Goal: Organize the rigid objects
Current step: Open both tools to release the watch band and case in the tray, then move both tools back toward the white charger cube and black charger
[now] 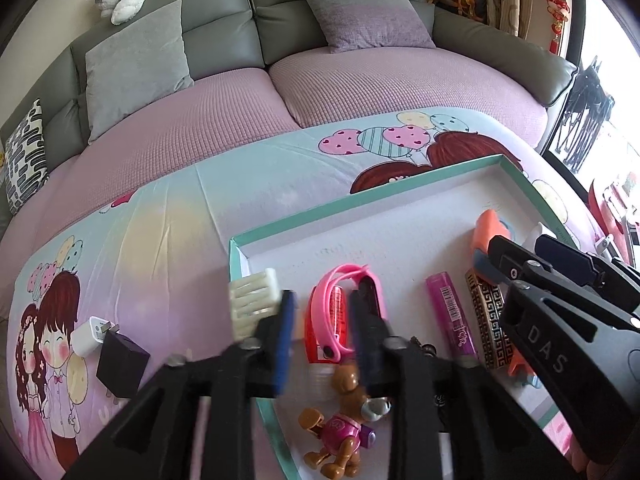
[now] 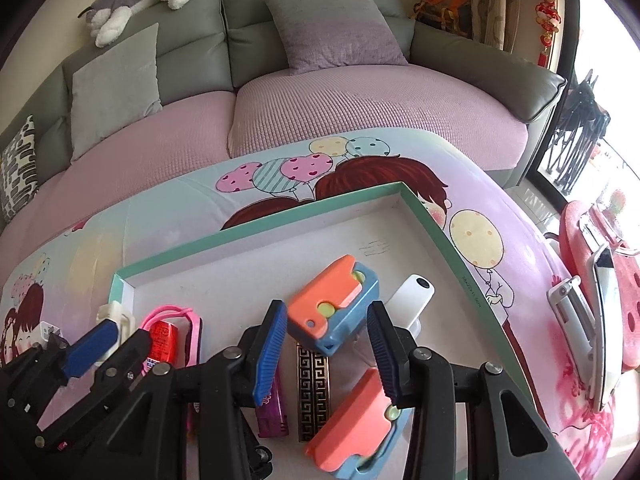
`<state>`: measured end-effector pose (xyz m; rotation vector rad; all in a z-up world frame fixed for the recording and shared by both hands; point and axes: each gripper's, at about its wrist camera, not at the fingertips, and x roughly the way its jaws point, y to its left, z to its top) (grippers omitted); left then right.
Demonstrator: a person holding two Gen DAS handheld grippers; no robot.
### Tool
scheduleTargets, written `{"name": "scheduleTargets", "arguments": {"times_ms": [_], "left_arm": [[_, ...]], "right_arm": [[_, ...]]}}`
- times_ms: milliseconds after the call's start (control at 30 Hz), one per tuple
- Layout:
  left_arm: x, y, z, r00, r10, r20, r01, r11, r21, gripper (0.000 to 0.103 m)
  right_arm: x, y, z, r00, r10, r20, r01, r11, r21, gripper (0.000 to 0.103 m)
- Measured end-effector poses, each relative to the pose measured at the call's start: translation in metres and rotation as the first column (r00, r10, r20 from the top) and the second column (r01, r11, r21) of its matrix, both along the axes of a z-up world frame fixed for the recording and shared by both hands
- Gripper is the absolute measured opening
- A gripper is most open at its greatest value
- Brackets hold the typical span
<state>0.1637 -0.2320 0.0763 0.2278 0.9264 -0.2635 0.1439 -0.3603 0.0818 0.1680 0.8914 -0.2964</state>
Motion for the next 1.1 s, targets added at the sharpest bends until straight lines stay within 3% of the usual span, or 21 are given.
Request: {"name": "scheduleTargets", "arguments": {"times_ms": [67, 300, 400, 500, 633, 733, 800, 900, 1100], "left_arm": [[-0.002, 0.000, 0.004, 1.000, 0.002, 0.016, -0.002, 1.000, 0.006, 0.056], [-0.004, 0.010, 0.018, 0.999, 0.026, 0.046, -0.025, 1.000, -0.013, 0.059], [-0.003, 0.018, 0.023, 0.997, 0.048, 0.065, -0.047, 0.999, -0.017, 0.071], [-0.002, 0.029, 0.026, 0.994, 0.080, 0.080, -0.079, 0.997, -0.011, 0.073], [0.002, 0.048, 0.030, 0.985, 0.144, 0.097, -0.144, 0.990, -0.015, 0.082], [0.005, 0.062, 0.030, 0.974, 0.199, 0.107, -0.198, 0.980, -0.018, 0.084], [0.008, 0.071, 0.028, 0.966, 0.236, 0.105, -0.235, 0.972, -0.022, 0.091], [0.012, 0.086, 0.025, 0.952, 0.291, 0.097, -0.290, 0.957, -0.026, 0.092], [0.017, 0.114, 0.018, 0.920, 0.387, 0.067, -0.385, 0.922, -0.043, 0.092]], "right_arm": [[-0.001, -0.001, 0.002, 1.000, -0.005, 0.004, 0.005, 1.000, -0.003, 0.046], [-0.007, -0.008, 0.012, 0.998, -0.039, 0.054, 0.038, 0.999, 0.019, 0.048], [-0.007, -0.009, 0.014, 0.997, -0.049, 0.062, 0.048, 0.999, 0.022, 0.056], [-0.006, -0.010, 0.013, 0.997, -0.053, 0.058, 0.052, 0.998, 0.021, 0.059], [-0.005, -0.010, 0.012, 0.997, -0.046, 0.061, 0.044, 0.999, 0.023, 0.071], [-0.005, -0.010, 0.011, 0.997, -0.043, 0.070, 0.041, 0.999, 0.033, 0.088], [-0.005, -0.010, 0.011, 0.996, -0.042, 0.077, 0.040, 0.999, 0.037, 0.092], [-0.004, -0.011, 0.010, 0.996, -0.046, 0.078, 0.043, 0.998, 0.043, 0.102], [-0.002, -0.009, 0.006, 0.997, -0.039, 0.070, 0.035, 0.997, 0.064, 0.103]]}}
